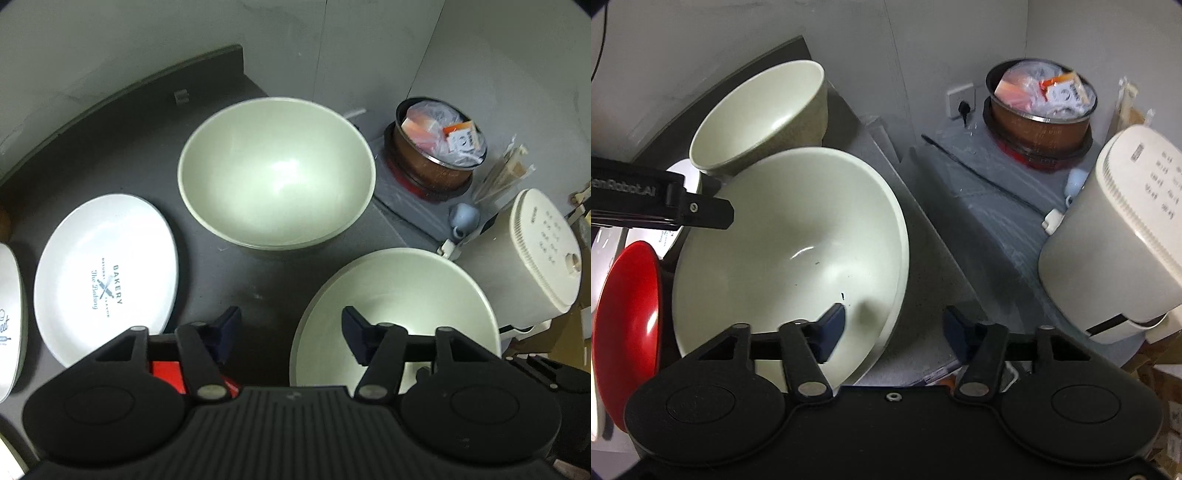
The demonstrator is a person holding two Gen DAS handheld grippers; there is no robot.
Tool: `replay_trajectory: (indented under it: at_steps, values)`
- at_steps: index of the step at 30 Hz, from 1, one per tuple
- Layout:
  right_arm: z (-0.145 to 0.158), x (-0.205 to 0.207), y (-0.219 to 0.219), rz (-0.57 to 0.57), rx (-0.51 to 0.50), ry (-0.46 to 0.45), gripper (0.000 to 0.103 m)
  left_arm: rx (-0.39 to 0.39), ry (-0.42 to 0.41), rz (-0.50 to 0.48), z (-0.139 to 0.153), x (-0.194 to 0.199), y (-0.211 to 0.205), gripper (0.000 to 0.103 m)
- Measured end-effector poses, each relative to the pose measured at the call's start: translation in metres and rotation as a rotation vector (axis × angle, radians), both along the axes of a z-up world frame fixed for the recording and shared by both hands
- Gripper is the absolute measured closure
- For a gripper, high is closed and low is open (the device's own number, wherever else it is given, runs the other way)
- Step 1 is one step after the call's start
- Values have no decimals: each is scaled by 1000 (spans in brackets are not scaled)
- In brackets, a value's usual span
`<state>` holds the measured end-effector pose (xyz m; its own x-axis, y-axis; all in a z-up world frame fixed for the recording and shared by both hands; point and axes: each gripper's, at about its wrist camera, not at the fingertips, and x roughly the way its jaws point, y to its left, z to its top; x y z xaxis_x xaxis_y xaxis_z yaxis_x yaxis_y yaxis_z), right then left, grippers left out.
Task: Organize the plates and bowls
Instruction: 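Close both grippers on the large cream bowl's rim and lift it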
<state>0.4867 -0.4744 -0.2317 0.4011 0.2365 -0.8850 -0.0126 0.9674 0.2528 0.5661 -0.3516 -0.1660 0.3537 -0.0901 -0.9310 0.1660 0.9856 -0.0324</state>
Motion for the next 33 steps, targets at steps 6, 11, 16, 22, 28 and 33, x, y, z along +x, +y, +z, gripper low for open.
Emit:
replay_trajectory:
  at_steps: [6, 11, 16, 22, 28, 33]
  values:
    - [-8, 4, -6, -8, 30, 0, 73, -18, 85, 13, -24, 17, 0, 76]
    - [-3, 5, -5, 10, 44, -10, 93, -43, 95, 20, -30, 17, -1, 85]
    - [1, 2, -9, -7, 41, -14, 94, -84, 119, 44, -28, 13, 4, 86]
    - [16, -4, -10, -22, 44, -45, 94, -106, 71, 44, -5, 5, 8, 86]
    - [43, -7, -7, -21, 60, -93, 94, -123, 37, 66, 21, -4, 22, 86]
    - [68, -7, 1, 15, 89, -128, 94, -131, 17, 110, 46, -13, 39, 86]
